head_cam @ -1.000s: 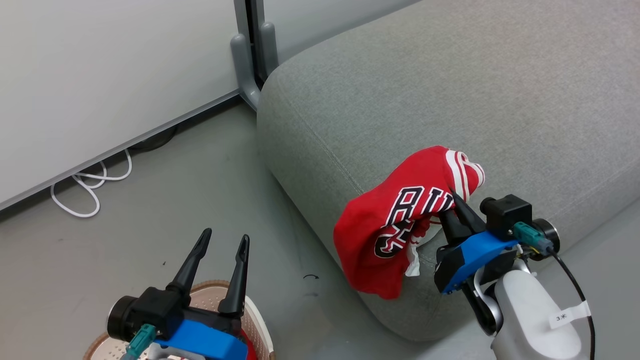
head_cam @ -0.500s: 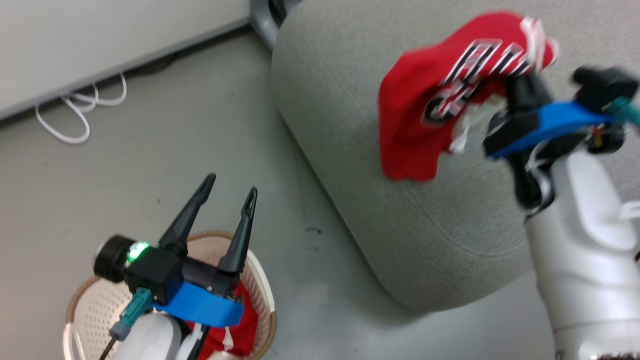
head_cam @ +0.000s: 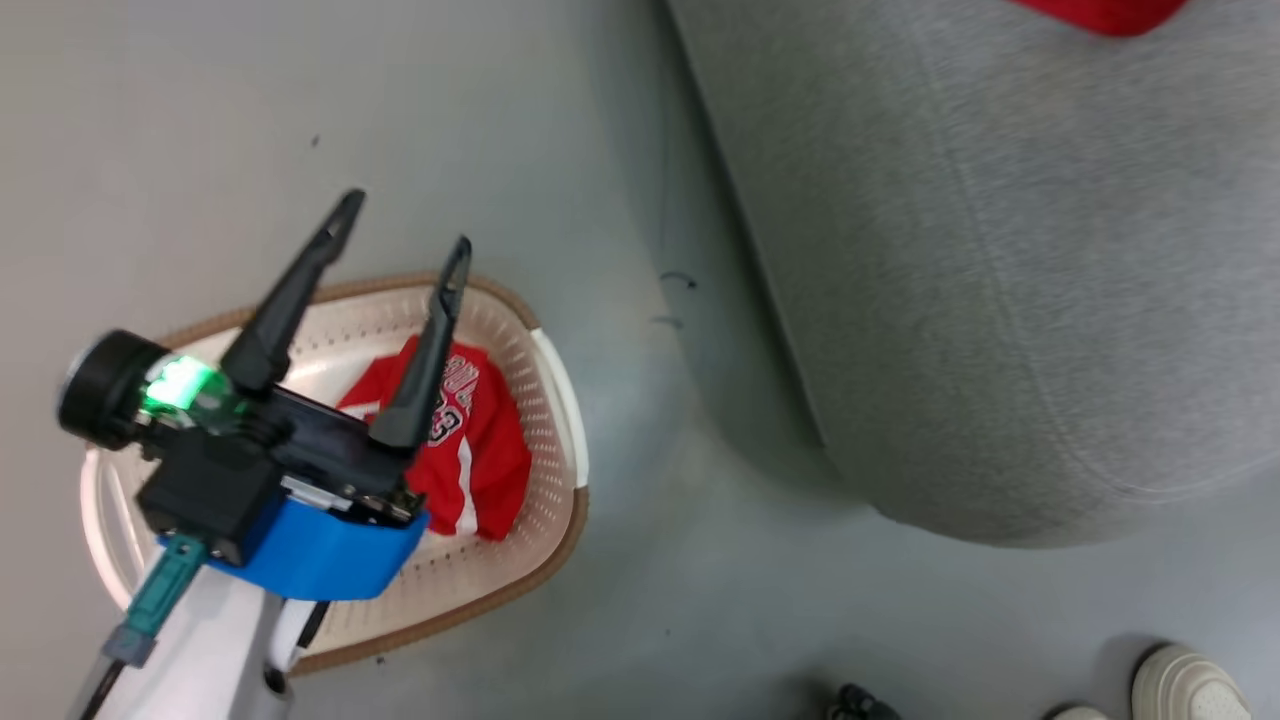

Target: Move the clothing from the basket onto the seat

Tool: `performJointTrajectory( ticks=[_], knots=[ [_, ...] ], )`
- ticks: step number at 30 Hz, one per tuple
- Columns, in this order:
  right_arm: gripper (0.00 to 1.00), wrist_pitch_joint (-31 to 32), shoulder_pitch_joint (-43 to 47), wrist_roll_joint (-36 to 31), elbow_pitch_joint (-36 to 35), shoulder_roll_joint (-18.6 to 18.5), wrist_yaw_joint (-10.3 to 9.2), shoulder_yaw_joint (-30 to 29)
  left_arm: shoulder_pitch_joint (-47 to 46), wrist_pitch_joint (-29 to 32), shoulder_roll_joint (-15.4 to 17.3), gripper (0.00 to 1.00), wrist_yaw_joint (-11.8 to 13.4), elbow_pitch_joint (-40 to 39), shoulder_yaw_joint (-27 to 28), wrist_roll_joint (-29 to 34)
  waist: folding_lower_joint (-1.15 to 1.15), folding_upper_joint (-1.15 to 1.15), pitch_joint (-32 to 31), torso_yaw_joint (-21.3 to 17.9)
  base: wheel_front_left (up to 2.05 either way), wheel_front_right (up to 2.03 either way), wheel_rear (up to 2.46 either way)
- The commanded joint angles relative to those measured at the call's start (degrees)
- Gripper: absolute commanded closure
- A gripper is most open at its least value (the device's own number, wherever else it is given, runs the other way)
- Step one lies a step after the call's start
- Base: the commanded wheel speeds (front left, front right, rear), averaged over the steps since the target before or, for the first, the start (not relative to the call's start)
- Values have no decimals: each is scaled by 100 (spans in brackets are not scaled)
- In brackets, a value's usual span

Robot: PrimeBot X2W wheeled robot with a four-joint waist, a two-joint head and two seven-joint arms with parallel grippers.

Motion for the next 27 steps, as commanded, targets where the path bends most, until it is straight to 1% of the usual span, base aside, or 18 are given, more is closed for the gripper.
performJointTrajectory(
  ticks=[1, 3, 5, 7, 8, 9, 10, 14, 18, 22, 27],
  knots=[
    [100, -45, -179, -113, 29, -79, 3, -158, -121, -29, 70, 0, 62, -150, 90, 36, -2, 0, 592, 355, 0, 0, 0],
    [100, -103, -243, -253, 102, -132, 2, -388, -96, -29, 128, 0, 75, -327, 145, 52, -2, 0, 727, 370, 0, 0, 0],
    [100, -163, -167, -539, 215, -214, 3, -518, -65, -29, 160, 0, 70, -439, 145, 65, -2, 0, 798, 418, 0, 0, 0],
    [100, -141, -32, -734, 458, -224, 2, -686, -92, -29, 160, 0, 65, -484, 132, 80, -2, 0, 835, 467, 0, 0, 0],
    [93, -113, 1, -804, 584, -214, 2, -810, -110, -29, 144, 0, 63, -490, 114, 84, -2, 0, 833, 489, 0, 0, 0],
    [53, -119, 16, -904, 681, -195, 2, -941, -125, -29, 120, 0, 61, -491, 89, 90, -2, 0, 824, 511, 0, 0, 0],
    [0, -116, 25, -964, 782, -150, 2, -1063, -140, -29, 99, 0, 56, -483, 63, 92, -2, 0, 808, 535, 0, 0, 0],
    [0, -163, 114, -1254, 1081, -86, 2, -1442, -178, -30, 9, 0, 34, -389, -10, 53, -2, 0, 663, 649, 0, 0, 0],
    [0, -270, 222, -1557, 1210, -123, 2, -1496, -200, -29, -99, 0, 26, -336, -30, 6, -2, 0, 471, 725, 0, 0, 0],
    [0, -359, 443, -1835, 1235, -170, 2, -1449, -186, -29, -229, 0, 1, -204, -58, -62, -2, 0, 168, 790, 0, 0, 0],
    [0, -455, 926, -2136, 1189, -3, 2, -1239, -19, -29, -492, 0, -20, 80, -29, -160, -2, 0, -398, 874, 0, 0, 0]
  ],
)
